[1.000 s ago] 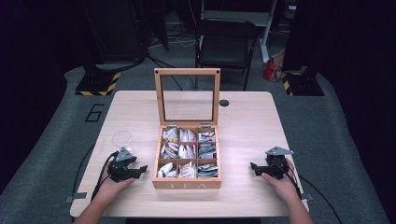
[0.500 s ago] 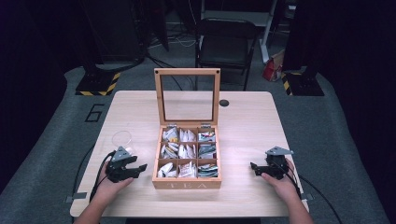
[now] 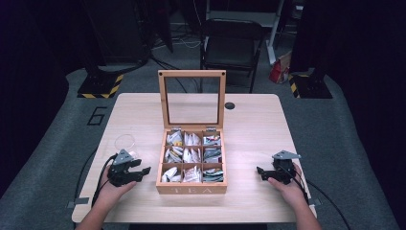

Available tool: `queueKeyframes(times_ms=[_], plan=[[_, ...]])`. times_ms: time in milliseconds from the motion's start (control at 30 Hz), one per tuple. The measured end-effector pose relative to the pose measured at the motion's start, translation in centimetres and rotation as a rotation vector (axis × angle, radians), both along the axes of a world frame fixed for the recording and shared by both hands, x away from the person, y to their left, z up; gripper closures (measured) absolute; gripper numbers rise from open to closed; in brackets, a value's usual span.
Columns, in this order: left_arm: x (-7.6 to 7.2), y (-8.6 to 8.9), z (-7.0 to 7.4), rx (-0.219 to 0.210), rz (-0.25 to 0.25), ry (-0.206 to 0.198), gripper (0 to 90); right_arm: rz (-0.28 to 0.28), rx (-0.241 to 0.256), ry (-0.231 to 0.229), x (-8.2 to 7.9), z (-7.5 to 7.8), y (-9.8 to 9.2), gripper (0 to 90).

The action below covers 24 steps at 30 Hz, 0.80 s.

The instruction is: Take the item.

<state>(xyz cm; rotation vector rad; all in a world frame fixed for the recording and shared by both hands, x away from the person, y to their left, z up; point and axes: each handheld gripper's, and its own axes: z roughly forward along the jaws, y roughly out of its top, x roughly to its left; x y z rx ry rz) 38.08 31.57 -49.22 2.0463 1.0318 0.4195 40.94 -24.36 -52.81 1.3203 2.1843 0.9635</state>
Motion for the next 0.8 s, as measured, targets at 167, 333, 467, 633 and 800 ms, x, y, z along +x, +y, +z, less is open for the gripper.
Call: queueKeyframes(times_ms=[167, 333, 467, 633, 800], plan=[[0.0, 0.0, 0.6, -0.019, 0.015, 0.009, 43.9, -0.002, 0.001, 0.000, 0.0, 0.0, 0.0, 11.6], [0.1, -0.1, 1.3, -0.016, 0.029, 0.002, 44.0, 0.000, 0.001, 0.000, 0.0, 0.0, 0.0, 11.6], [0.1, -0.3, 1.6, -0.002, 0.027, -0.010, 44.5, 0.000, 0.001, -0.001, 0.0, 0.0, 0.0, 11.7], [0.1, -0.7, 2.0, 0.009, -0.001, -0.006, 46.0, 0.000, 0.000, 0.000, 0.0, 0.0, 0.0, 11.6], [0.2, -1.2, 2.4, 0.016, -0.021, -0.023, 48.0, -0.003, 0.002, -0.001, 0.0, 0.0, 0.0, 11.6]])
